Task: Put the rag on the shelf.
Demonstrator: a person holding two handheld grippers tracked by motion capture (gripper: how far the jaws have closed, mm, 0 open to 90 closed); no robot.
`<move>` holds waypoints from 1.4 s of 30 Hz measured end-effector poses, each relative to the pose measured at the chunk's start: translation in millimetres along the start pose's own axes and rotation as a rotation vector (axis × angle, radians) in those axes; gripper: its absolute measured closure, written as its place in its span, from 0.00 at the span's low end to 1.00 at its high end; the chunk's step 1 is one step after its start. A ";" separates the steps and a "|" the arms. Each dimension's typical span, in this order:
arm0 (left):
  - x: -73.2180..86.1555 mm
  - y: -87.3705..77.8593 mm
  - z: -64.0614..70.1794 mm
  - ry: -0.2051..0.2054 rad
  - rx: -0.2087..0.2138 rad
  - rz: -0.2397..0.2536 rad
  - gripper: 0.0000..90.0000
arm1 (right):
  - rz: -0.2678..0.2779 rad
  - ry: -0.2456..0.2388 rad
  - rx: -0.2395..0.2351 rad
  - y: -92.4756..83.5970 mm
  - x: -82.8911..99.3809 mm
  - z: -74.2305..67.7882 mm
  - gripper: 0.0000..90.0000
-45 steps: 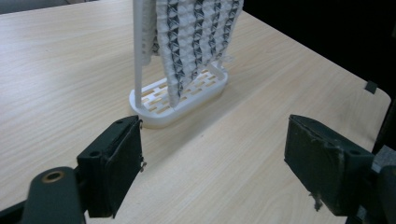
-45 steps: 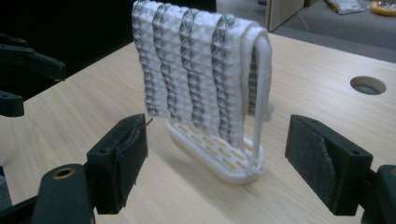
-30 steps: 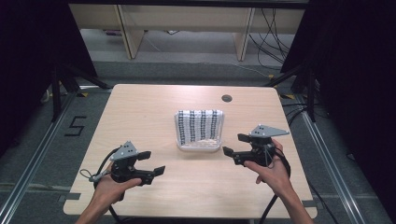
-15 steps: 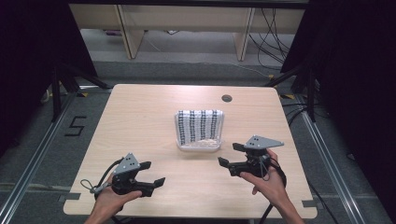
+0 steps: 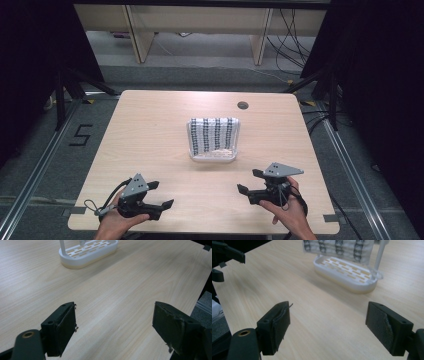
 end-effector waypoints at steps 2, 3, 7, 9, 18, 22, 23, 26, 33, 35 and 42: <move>1.7 0.3 1.0 -0.003 0.001 0.006 0.20 | -0.016 0.009 0.000 -0.3 6.1 -1.6 0.23; 2.8 0.2 1.6 -0.005 0.006 0.007 0.20 | -0.022 0.022 -0.006 0.1 8.6 -3.4 0.23; 8.3 0.1 4.8 -0.016 0.008 -0.006 0.20 | -0.058 -0.001 0.000 3.3 18.6 -7.4 0.23; 11.2 0.7 6.2 -0.005 0.011 -0.012 0.20 | -0.067 -0.002 0.000 4.4 21.0 -9.5 0.23; 21.5 2.2 18.6 0.039 0.002 -0.048 0.20 | -0.113 -0.017 -0.016 6.9 34.6 -12.9 0.18; 23.0 1.2 18.1 0.051 -0.007 -0.062 0.19 | -0.128 -0.009 -0.013 5.6 40.5 -17.2 0.18; 24.6 2.2 17.8 0.050 -0.010 -0.057 0.18 | -0.140 -0.009 -0.012 5.0 42.0 -17.4 0.18; 26.4 2.1 19.3 0.059 -0.013 -0.068 0.18 | -0.145 -0.026 -0.018 5.0 44.8 -17.4 0.18; 29.7 9.9 26.5 0.045 -0.016 -0.060 0.18 | -0.151 -0.037 -0.008 3.1 47.0 -19.2 0.18; 28.8 9.7 26.0 0.057 -0.019 -0.064 0.18 | -0.140 -0.047 0.005 2.9 46.2 -17.9 0.18; 29.1 10.8 21.9 0.071 -0.016 -0.066 0.18 | -0.144 -0.030 0.006 3.3 47.6 -15.2 0.18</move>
Point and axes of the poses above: each handheld gripper's, and its own axes: y roughly forward along the jaws, x roughly out of its underside, z roughly to its right, the point moved 1 cm from there along y, roughly forward along the jaws, and after that the axes turned 6 degrees about -x, right-handed, at the moved point
